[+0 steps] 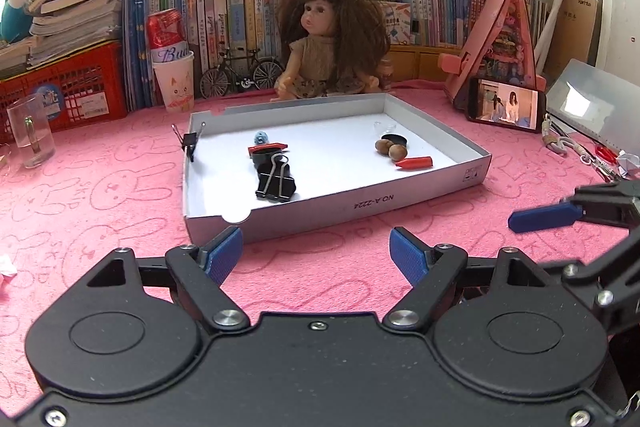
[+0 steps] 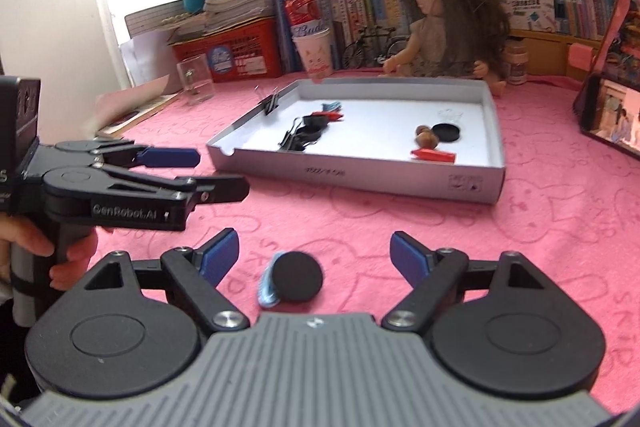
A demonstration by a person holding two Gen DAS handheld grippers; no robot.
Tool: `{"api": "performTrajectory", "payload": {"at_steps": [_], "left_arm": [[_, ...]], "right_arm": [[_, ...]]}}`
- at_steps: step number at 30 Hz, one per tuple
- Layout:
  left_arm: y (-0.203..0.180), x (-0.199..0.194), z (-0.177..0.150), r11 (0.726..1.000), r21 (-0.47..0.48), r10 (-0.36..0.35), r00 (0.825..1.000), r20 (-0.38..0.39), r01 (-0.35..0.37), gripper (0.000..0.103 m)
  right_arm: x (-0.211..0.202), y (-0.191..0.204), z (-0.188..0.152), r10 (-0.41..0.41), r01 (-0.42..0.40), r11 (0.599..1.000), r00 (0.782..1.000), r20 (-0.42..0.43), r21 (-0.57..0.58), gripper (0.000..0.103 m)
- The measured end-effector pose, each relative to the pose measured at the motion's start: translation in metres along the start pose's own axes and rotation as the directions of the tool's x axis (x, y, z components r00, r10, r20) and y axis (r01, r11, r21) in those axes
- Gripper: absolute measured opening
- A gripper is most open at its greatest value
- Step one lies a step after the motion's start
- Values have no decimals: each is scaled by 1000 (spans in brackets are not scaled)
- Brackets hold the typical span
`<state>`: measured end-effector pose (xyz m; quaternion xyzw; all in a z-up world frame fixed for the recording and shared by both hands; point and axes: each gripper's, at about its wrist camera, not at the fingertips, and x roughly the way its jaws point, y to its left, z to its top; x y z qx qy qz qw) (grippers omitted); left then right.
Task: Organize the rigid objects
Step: 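Close the right gripper on the black round lid while the left grasps the light-blue hair clip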
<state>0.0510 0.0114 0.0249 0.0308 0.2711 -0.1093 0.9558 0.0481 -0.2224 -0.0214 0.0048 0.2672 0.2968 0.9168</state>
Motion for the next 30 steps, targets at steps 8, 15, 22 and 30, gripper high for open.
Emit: {"api": "performTrajectory", "payload": {"at_steps": [8,15,22,30], "left_arm": [[7,0,-7,1000,-20,6,1000,-20,-6,79],[6,2,-12,1000,-24,-1,999,-34,0,79],[3,2,-15,1000,-17,-16,999,-42,15,79],[-2,0,-18,999,-15,-31,998,-48,31,79]], "right_arm": [[5,1,-10,22,-22,999,999,-24,31,58],[5,0,-13,26,-25,999,999,-20,41,34],[8,1,-10,14,-13,999,1000,-24,45,49],[12,-3,-14,19,-16,997,999,-26,80,37]]}}
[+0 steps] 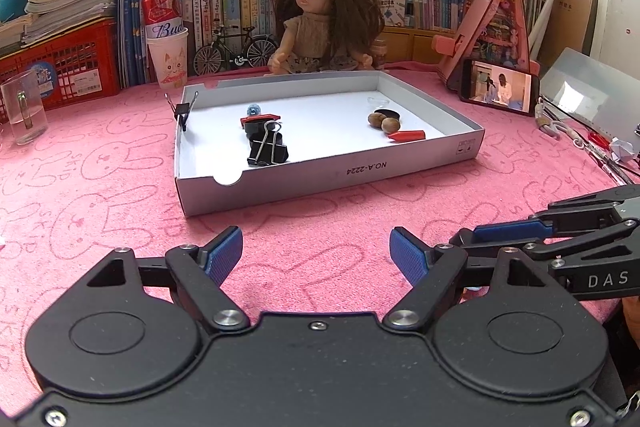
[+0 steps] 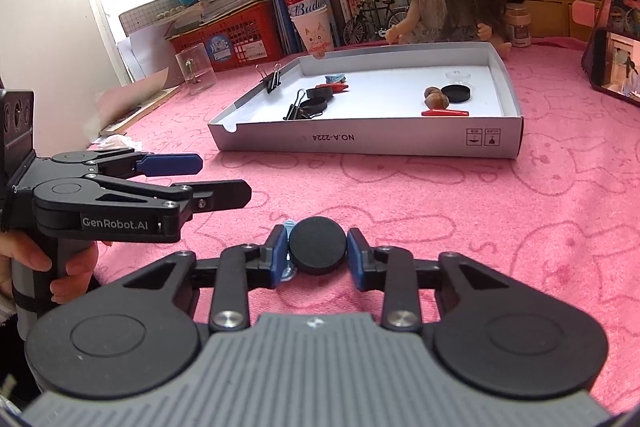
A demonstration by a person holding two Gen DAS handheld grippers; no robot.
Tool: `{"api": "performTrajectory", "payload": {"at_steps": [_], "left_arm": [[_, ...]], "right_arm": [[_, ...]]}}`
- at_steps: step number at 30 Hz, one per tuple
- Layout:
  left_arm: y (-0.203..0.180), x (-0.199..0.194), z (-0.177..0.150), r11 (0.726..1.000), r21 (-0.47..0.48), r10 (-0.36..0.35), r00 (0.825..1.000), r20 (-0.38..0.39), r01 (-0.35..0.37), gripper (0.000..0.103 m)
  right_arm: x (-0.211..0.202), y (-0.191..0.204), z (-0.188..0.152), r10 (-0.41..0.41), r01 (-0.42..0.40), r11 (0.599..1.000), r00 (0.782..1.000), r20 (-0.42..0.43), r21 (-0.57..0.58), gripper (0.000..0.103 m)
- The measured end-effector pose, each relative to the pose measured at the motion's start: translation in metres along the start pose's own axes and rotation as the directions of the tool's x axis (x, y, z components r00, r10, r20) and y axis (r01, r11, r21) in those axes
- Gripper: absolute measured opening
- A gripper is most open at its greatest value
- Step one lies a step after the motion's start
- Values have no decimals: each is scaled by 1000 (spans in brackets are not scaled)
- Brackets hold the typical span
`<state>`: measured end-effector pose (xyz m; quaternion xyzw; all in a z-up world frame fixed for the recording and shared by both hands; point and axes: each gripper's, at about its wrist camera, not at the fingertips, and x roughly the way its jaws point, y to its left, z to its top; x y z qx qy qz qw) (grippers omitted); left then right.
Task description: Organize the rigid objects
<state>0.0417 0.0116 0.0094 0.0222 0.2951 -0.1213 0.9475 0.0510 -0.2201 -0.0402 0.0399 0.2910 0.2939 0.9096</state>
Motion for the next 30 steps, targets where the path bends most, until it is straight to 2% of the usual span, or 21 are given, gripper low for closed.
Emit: {"api": "performTrajectory", "payload": {"at_steps": [5,8,11,16,18,20,22,23,25,30], "left_arm": [[-6,-8,-7,999,-2,-50,999,14,50,79],[-12,-15,-11,994,16,-111,993,28,111,79],[-25,-17,-16,985,80,-154,988,22,152,78],[-52,-16,-23,965,159,-210,978,-6,208,69],[-60,-13,-24,962,159,-222,975,-16,222,64],[-66,-6,-25,966,157,-202,979,-28,204,49],[-71,-1,-26,973,152,-170,985,-33,173,42],[-72,0,-25,974,158,-159,987,-28,161,30],[-73,2,-23,978,161,-130,991,-24,133,17],[-53,7,-15,988,98,-117,993,-34,120,16]], "right_arm": [[-6,-4,3,-56,56,998,998,38,7,37],[-11,-11,3,-107,106,994,993,56,20,37],[-15,-17,0,-142,140,989,988,66,35,37],[-19,-23,-5,-177,174,984,982,71,45,38],[-19,-24,-6,-183,180,983,980,73,46,38],[-19,-25,-6,-185,182,982,980,74,48,38],[-19,-25,-7,-186,183,982,980,75,50,38],[-19,-25,-7,-185,181,982,980,74,50,39],[-18,-25,-7,-184,181,982,980,74,50,39],[-16,-24,-8,-181,178,983,981,72,51,39]]}}
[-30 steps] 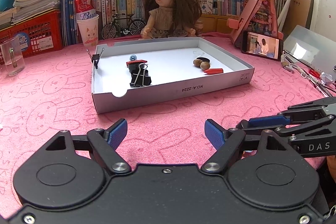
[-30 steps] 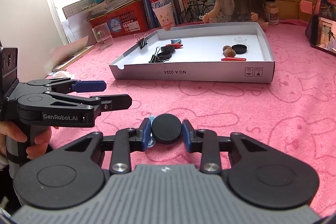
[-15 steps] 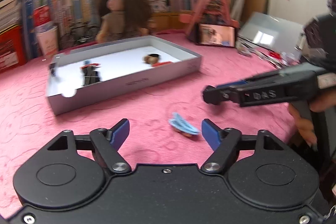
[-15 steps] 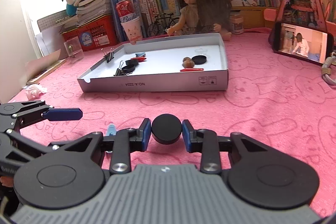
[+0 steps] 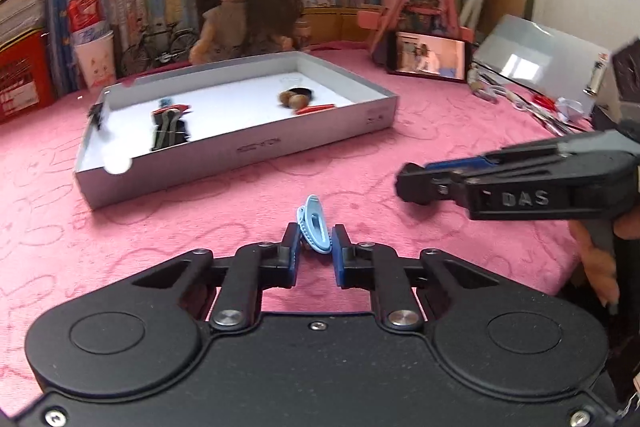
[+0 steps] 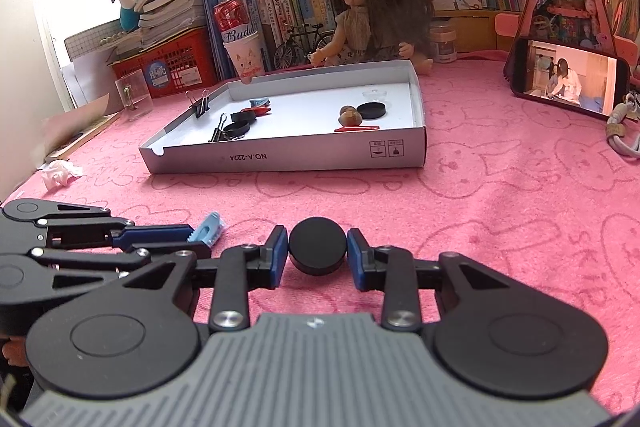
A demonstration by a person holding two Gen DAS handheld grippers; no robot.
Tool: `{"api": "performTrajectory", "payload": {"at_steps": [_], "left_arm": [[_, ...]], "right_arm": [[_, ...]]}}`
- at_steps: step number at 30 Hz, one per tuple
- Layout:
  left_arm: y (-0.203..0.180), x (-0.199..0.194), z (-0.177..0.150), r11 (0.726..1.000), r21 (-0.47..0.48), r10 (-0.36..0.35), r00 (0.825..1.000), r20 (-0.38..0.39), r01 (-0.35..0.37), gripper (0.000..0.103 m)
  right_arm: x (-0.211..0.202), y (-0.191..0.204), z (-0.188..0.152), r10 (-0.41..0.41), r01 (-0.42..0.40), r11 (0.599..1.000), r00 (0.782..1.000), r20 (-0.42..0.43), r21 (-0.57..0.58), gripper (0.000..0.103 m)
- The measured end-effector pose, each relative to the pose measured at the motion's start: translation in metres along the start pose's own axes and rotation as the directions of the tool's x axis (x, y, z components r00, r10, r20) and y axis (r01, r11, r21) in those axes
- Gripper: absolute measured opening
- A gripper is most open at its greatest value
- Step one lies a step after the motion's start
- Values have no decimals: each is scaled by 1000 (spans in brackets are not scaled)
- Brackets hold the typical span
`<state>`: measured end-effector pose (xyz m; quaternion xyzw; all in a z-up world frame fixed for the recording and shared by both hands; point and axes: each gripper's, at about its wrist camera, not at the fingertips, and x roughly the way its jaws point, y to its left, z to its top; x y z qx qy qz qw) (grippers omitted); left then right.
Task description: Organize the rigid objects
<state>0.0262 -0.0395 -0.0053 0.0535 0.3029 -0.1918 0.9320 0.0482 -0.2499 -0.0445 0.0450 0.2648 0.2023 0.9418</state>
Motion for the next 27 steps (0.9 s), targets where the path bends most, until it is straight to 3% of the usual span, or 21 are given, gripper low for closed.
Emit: {"api": "performTrajectory", "payload": {"at_steps": [5,8,21,27], "left_arm": [[17,-2,0,999,-10,49,999,-5,-49,20],[22,-5,-3,996,-5,85,996,2,-85,38],[41,-9,-5,981,-17,192,981,2,-192,41],[43,-10,-5,979,-32,200,980,3,-200,41]], "right_arm": [[3,3,0,7,-7,1000,1000,-1,-4,39],[5,6,-1,11,-11,1000,1000,-2,-11,39],[7,10,0,13,-13,1000,1000,-3,-15,40],[7,10,0,11,-12,1000,1000,-2,-17,40]]}}
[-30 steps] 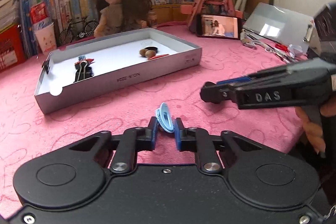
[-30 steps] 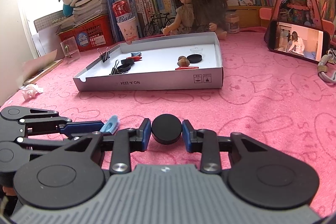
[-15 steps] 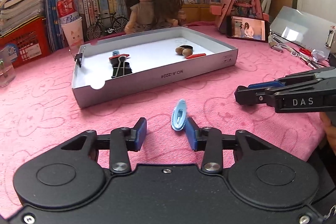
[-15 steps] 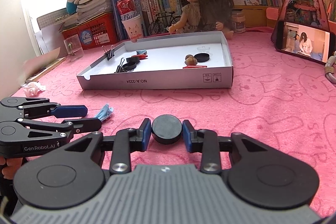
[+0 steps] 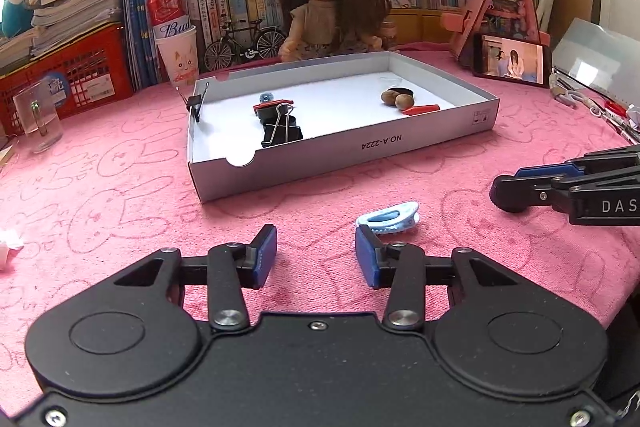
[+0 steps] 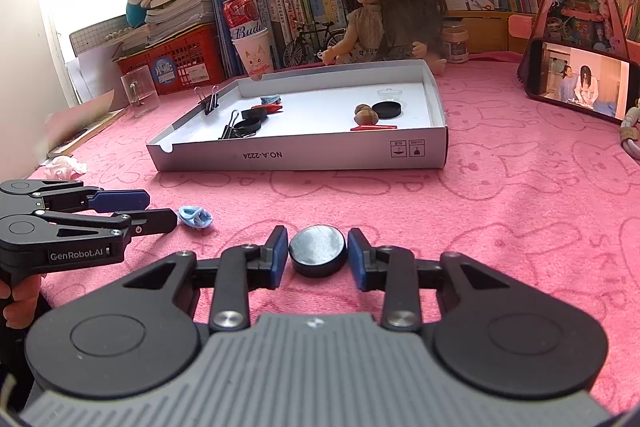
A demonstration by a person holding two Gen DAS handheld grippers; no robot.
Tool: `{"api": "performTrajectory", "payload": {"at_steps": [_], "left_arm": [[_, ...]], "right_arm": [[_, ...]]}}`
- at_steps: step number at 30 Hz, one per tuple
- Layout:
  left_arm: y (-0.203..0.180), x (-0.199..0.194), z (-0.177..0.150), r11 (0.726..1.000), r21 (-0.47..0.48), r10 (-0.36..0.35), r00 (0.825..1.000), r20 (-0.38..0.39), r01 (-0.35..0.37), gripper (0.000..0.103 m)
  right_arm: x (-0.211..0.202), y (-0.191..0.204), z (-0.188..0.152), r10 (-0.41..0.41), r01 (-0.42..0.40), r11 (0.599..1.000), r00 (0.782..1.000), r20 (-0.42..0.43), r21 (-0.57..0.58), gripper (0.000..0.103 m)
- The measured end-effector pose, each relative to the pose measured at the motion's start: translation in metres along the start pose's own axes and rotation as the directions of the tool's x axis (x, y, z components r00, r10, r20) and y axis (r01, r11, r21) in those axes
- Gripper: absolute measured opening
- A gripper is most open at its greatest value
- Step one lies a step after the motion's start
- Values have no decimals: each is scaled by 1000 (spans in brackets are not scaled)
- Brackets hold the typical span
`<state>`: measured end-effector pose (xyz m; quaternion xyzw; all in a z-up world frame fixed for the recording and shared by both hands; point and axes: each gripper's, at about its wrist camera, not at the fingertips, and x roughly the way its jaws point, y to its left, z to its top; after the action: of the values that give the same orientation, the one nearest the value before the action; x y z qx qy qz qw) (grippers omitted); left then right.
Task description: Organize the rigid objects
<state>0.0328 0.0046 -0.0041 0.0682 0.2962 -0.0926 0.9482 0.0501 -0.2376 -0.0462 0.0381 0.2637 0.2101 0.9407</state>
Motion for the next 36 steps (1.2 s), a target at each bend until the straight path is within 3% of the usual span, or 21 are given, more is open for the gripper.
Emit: {"api": "performTrajectory", "payload": {"at_steps": [4,7,10,11,12,13,16,23,30,36], "left_arm": [[-5,-5,1,1000,-21,-19,1000,19,19,42],[-13,-8,4,998,-37,-40,998,47,42,57],[-25,-7,7,999,-37,-36,997,69,38,61],[-29,-6,8,999,-42,-27,997,66,30,62],[-32,-3,9,999,-48,-11,998,62,14,62],[-36,-1,10,999,-51,9,998,58,-6,62],[-44,5,11,997,-62,52,998,45,-49,62],[-45,15,7,990,-110,94,995,15,-92,62],[-43,17,3,985,-137,105,994,20,-101,62],[-45,16,2,985,-135,111,993,27,-107,61]], "right_arm": [[0,1,0,-3,3,1000,1000,2,-4,40],[1,2,0,-6,6,1000,1000,5,-8,40],[1,3,-1,-15,16,1000,1000,14,-17,40],[1,5,-2,-27,28,999,999,23,-25,41],[1,6,-3,-47,48,998,998,35,-31,52],[0,8,-5,-74,76,996,996,51,-41,56],[0,12,-8,-128,134,989,988,82,-70,56],[1,16,-13,-158,167,982,982,100,-86,61],[5,19,-17,-201,209,976,973,111,-63,69],[6,27,-21,-224,235,968,967,119,-87,70]]}}
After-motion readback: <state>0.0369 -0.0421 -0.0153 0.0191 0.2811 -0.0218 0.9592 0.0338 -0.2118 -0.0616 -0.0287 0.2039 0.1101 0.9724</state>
